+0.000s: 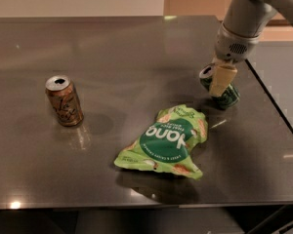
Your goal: Knock green can over
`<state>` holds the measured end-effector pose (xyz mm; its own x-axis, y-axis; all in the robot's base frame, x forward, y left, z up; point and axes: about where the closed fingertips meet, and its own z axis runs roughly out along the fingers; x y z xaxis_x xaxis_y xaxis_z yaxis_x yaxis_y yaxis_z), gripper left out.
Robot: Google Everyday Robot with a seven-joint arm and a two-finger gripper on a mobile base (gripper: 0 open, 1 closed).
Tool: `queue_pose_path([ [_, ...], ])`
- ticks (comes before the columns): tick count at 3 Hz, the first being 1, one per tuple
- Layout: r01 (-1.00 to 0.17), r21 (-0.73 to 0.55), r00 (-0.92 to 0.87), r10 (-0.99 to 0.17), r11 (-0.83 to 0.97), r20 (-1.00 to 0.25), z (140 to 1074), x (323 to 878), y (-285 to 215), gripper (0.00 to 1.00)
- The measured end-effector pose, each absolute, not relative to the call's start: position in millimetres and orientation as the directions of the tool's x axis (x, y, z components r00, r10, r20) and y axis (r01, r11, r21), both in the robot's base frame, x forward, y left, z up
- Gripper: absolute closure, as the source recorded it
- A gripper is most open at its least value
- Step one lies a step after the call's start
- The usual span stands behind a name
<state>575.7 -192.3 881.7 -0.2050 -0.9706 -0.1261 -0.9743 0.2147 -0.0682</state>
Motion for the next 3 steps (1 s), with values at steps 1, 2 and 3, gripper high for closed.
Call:
queue_pose_path([
  [1, -0.980, -0.060, -0.183, -0.977, 0.190, -0.107, 877.4, 576.0, -184.6, 0.36],
  [2, -0.983, -0.057, -0.168, -0.981, 0.174, -0.102, 875.9, 574.9, -179.6, 0.13],
  [3, -0.985, -0.053, -0.155, -0.982, 0.161, -0.107, 874.2, 572.6, -175.7, 0.00],
])
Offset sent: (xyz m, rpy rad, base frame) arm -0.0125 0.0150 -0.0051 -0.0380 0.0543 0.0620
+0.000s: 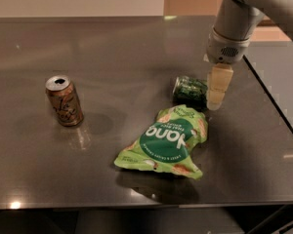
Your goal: Knock green can over
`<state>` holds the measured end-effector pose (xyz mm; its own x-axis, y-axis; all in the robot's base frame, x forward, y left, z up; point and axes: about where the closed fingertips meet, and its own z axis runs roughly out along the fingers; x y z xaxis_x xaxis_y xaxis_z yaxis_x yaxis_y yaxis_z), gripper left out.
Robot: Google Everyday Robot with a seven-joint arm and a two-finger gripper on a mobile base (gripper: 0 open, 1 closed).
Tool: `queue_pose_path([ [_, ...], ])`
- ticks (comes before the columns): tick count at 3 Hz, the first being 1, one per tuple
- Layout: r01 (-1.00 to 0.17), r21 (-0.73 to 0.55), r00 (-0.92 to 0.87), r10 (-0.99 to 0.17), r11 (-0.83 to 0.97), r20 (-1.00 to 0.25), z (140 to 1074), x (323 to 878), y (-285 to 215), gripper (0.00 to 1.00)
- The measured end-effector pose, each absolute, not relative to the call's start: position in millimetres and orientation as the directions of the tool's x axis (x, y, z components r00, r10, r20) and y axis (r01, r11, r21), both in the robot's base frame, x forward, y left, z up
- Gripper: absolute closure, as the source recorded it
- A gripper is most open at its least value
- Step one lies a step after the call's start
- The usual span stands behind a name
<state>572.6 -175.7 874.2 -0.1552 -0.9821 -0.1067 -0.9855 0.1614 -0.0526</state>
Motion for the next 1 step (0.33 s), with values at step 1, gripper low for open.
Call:
queue_pose_path([
  [1, -0.985, -0.053, -0.155, -0.982, 0.161, -0.107, 874.2, 572.6, -175.6, 0.00],
])
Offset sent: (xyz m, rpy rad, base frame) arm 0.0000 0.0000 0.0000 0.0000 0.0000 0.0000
